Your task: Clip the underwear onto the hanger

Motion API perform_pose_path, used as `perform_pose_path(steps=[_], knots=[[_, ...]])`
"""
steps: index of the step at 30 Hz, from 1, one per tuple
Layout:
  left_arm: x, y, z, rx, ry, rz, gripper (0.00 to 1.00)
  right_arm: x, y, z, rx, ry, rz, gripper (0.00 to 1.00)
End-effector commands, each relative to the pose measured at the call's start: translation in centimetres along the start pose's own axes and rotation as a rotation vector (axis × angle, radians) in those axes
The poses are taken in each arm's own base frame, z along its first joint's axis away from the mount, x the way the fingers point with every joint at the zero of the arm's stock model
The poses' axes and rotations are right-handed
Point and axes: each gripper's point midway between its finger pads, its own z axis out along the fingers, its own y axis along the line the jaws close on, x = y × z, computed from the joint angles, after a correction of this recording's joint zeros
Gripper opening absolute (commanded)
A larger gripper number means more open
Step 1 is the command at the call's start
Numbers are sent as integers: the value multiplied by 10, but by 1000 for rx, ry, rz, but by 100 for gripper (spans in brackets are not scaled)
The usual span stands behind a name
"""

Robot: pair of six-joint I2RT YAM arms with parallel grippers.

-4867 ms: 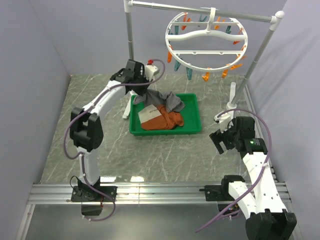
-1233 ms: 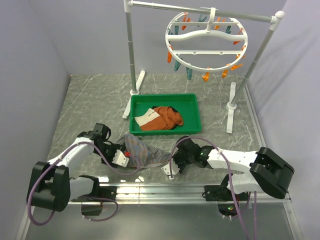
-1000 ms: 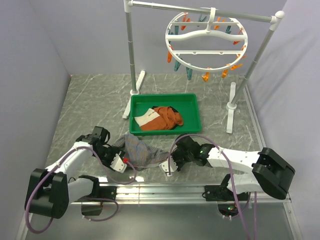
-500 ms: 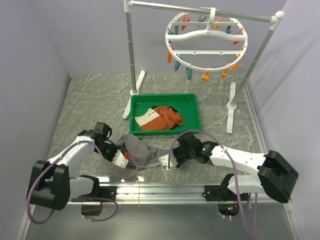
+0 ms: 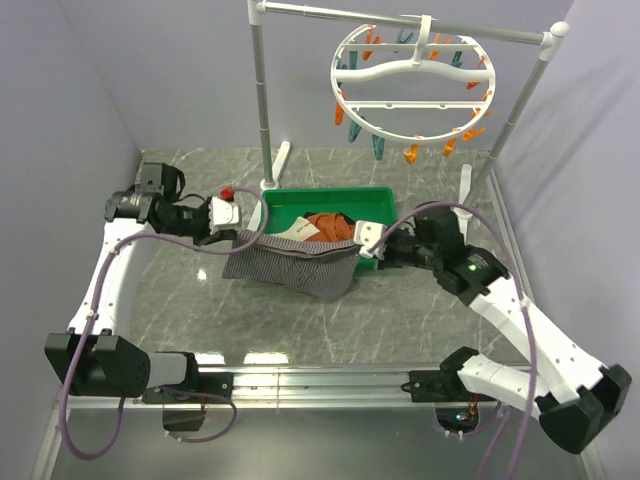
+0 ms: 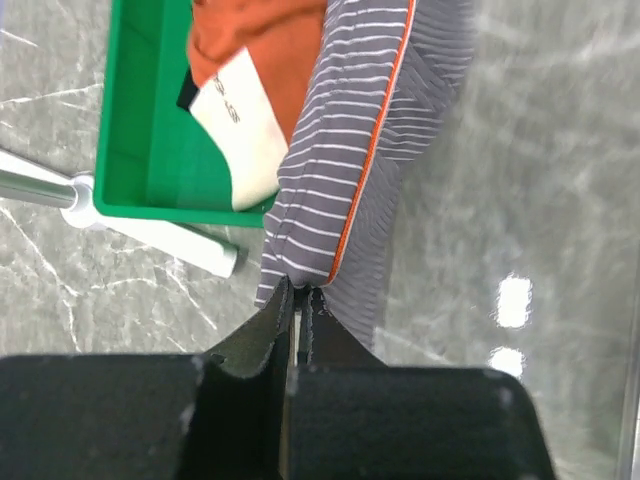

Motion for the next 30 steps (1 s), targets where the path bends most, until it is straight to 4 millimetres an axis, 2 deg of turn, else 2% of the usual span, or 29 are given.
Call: perform_pose_path(steps=[1,2,5,7,9,10,13,17,19,20,21,22,23,24,26,27,28,30], knots=[[-41,-13,-16,56,-115,-159,0,-22,-1,-33,18,-25,68,0],[-46,-28,-21,92,-117,-172,0,-27,-2,-43,33,-33,67,0],[-56,-43,-30,69,-131,-165,0,-36,3,-68,48,-33,85,0],[-49,-62,-27,86,-97,-163,0,-34,15,-83,36,-22,108,0],[-51,-82,-31,76,-84,-101,0,-31,28,-93,10,-5,124,0],[-50,-98,-26,110,-76,-83,0,-32,32,-101,16,-11,121,0],[-64,-128,-32,120,-115,9,0,-34,47,-119,-12,-14,116,0],[-88,-140,-45,114,-175,-3,0,-39,54,-132,-29,-17,116,0],[-88,-140,-44,122,-167,-69,0,-31,52,-126,-23,16,125,0],[-83,-137,-39,132,-149,-118,0,-18,56,-116,-38,51,140,0],[-72,-131,-33,116,-105,-158,0,-14,52,-107,-25,55,134,0],[-62,-120,-22,92,-86,-190,0,-4,52,-97,-32,79,122,0],[-49,-114,-11,100,-42,-288,0,13,60,-84,-57,118,128,0],[-37,-109,-4,96,1,-323,0,16,54,-74,-38,111,107,0],[-16,-101,19,139,55,-438,0,43,62,-52,-73,181,126,0],[-8,-99,27,151,80,-475,0,47,56,-42,-53,181,114,0],[3,-94,41,184,106,-522,0,64,63,-29,-88,230,130,0],[14,-87,56,190,121,-581,0,74,57,-13,-67,247,123,0]])
